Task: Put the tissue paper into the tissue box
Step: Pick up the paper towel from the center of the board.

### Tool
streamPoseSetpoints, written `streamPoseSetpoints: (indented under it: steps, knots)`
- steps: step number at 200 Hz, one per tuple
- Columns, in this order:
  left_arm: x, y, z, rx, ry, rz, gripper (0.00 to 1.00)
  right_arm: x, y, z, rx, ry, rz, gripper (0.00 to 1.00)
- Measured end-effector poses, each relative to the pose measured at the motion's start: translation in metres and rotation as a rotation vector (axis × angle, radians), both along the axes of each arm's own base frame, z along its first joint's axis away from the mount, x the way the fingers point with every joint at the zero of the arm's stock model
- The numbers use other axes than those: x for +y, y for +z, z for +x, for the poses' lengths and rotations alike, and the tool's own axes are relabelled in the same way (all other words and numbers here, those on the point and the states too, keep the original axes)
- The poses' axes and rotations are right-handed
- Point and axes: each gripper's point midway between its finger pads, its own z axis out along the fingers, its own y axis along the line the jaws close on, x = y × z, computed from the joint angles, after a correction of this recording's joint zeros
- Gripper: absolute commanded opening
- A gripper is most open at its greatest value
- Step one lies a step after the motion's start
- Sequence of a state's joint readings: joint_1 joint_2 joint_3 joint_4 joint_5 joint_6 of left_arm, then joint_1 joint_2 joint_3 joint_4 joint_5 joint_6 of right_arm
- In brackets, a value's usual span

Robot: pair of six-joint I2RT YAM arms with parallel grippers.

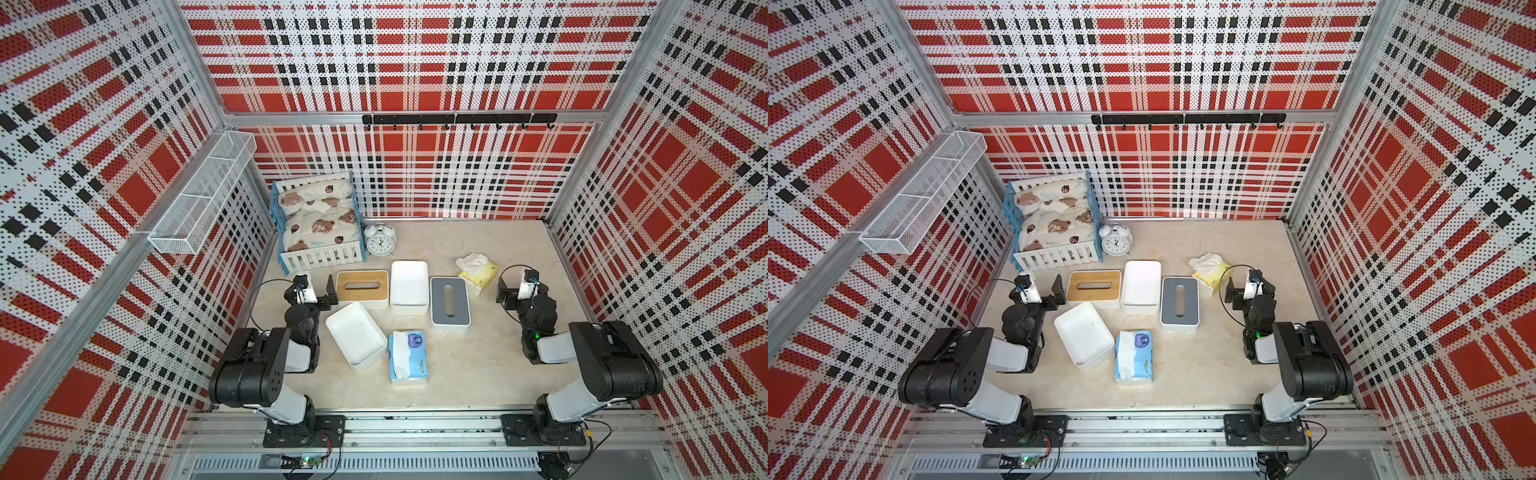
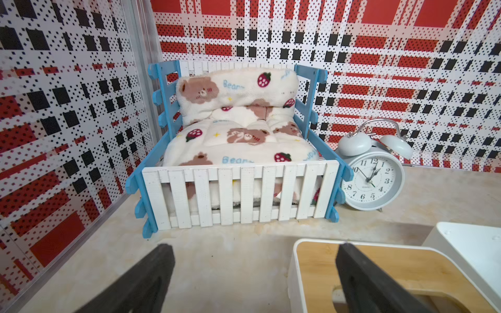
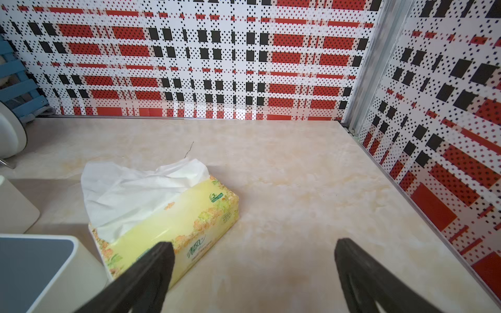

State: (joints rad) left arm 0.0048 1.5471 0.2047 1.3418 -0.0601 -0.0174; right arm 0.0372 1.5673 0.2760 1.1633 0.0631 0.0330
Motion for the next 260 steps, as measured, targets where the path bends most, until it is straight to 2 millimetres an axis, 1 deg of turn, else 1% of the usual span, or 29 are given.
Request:
streamPoseSetpoints:
  steps: [108,126,142,143,149,150,162,174,181,194,207,221,224,228,235,236,240,242,251,260]
  knots:
    - [0.0,-0.001,0.0,0.003,0.0,0.0,0.99,-0.002,0.0,0.0,0.003,-0.013,-0.004,1.0]
    - [0.002,-0.001,0.0,0.003,0.007,-0.005,0.99,-0.005,0.003,-0.003,-0.004,-0.029,-0.002,1.0]
    - [0.005,-0.001,0.001,0.003,0.024,-0.01,0.99,-0.007,0.017,-0.009,-0.022,-0.041,0.007,1.0]
    - [0.006,-0.001,0.001,0.003,0.026,-0.01,0.99,-0.007,0.02,-0.009,-0.029,-0.043,0.011,1.0]
    - [0.006,0.0,0.0,0.003,0.036,-0.011,0.99,-0.008,0.026,-0.011,-0.036,-0.048,0.018,1.0]
    - [0.006,0.0,0.0,0.003,0.036,-0.011,0.99,-0.008,0.031,-0.012,-0.044,-0.049,0.022,1.0]
    - [0.008,-0.001,0.0,0.003,0.06,-0.012,0.99,-0.009,0.045,-0.015,-0.053,-0.056,0.049,1.0]
    - [0.007,-0.001,-0.002,0.002,0.077,-0.008,0.99,-0.009,0.065,-0.016,-0.058,-0.059,0.089,1.0]
    - [0.006,-0.001,-0.006,0.0,0.084,-0.003,0.99,-0.009,0.075,-0.016,-0.061,-0.059,0.114,1.0]
    - [-0.001,0.002,-0.018,-0.011,0.094,0.012,0.99,-0.008,0.095,-0.018,-0.065,-0.061,0.17,1.0]
    - [-0.007,0.013,-0.031,-0.046,0.102,0.021,0.99,-0.009,0.106,-0.021,-0.056,-0.069,0.228,1.0]
    - [-0.01,0.034,-0.046,-0.114,0.114,0.022,0.99,-0.009,0.109,-0.025,-0.021,-0.082,0.29,1.0]
    - [-0.011,0.042,-0.05,-0.143,0.113,0.013,0.99,-0.009,0.109,-0.026,-0.013,-0.085,0.3,0.99]
    - [-0.012,0.05,-0.054,-0.17,0.115,0.004,0.99,-0.008,0.109,-0.027,-0.001,-0.085,0.308,0.94]
    - [-0.012,0.068,-0.062,-0.229,0.112,-0.022,0.99,-0.006,0.108,-0.028,0.023,-0.077,0.324,0.79]
    - [-0.012,0.068,-0.062,-0.229,0.112,-0.022,0.99,-0.006,0.108,-0.028,0.023,-0.077,0.324,0.79]
    - [-0.012,0.079,-0.067,-0.264,0.108,-0.041,0.99,-0.004,0.106,-0.029,0.044,-0.066,0.325,0.74]
    - [-0.012,0.081,-0.068,-0.269,0.107,-0.045,0.99,-0.003,0.106,-0.029,0.05,-0.063,0.331,0.73]
    - [-0.011,0.102,-0.078,-0.332,0.095,-0.092,0.99,0.003,0.104,-0.029,0.082,-0.035,0.345,0.65]
    - [-0.012,0.117,-0.084,-0.366,0.077,-0.124,0.99,0.012,0.102,-0.03,0.116,0.009,0.356,0.6]
